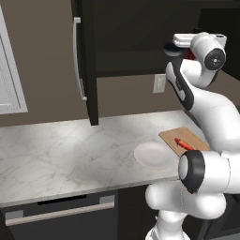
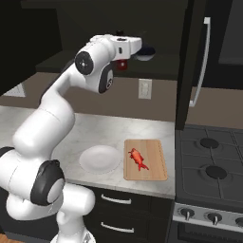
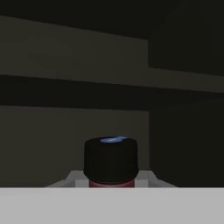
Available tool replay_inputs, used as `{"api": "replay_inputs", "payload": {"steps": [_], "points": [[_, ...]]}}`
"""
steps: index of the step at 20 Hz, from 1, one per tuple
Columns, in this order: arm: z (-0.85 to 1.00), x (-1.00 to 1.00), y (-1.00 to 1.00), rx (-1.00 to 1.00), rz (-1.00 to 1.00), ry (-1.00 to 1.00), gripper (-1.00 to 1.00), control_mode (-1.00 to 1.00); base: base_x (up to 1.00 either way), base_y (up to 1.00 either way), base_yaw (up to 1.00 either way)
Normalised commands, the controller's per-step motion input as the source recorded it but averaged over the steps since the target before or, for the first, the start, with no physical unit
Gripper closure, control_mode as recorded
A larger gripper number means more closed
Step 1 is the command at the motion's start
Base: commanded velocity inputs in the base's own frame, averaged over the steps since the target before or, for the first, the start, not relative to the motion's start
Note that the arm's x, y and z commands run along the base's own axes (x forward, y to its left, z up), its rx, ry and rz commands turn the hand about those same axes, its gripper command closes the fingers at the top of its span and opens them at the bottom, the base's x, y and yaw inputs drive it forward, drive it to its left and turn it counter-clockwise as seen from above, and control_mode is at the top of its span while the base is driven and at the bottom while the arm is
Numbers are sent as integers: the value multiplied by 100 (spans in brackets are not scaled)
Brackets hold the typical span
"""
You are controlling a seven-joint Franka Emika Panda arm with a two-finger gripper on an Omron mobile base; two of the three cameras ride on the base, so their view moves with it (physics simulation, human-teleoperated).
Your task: Pick the fish from the plate and place it on the cutting board. Then pick the condiment bottle from the cabinet and place it next to the cutting board.
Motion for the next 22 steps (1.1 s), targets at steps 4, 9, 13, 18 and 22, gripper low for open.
{"api": "replay_inputs", "payload": {"steps": [4, 9, 13, 18, 22], "points": [[0, -42, 1, -5, 0, 0, 100, -100, 0, 0, 0], [0, -44, 2, -5, 0, 0, 100, -100, 0, 0, 0], [0, -48, 3, -2, 0, 0, 100, -100, 0, 0, 0], [0, -49, 0, 0, 0, 1, 100, -100, 0, 0, 0], [-10, -56, 0, 0, 0, 4, 100, -100, 0, 0, 0]]}}
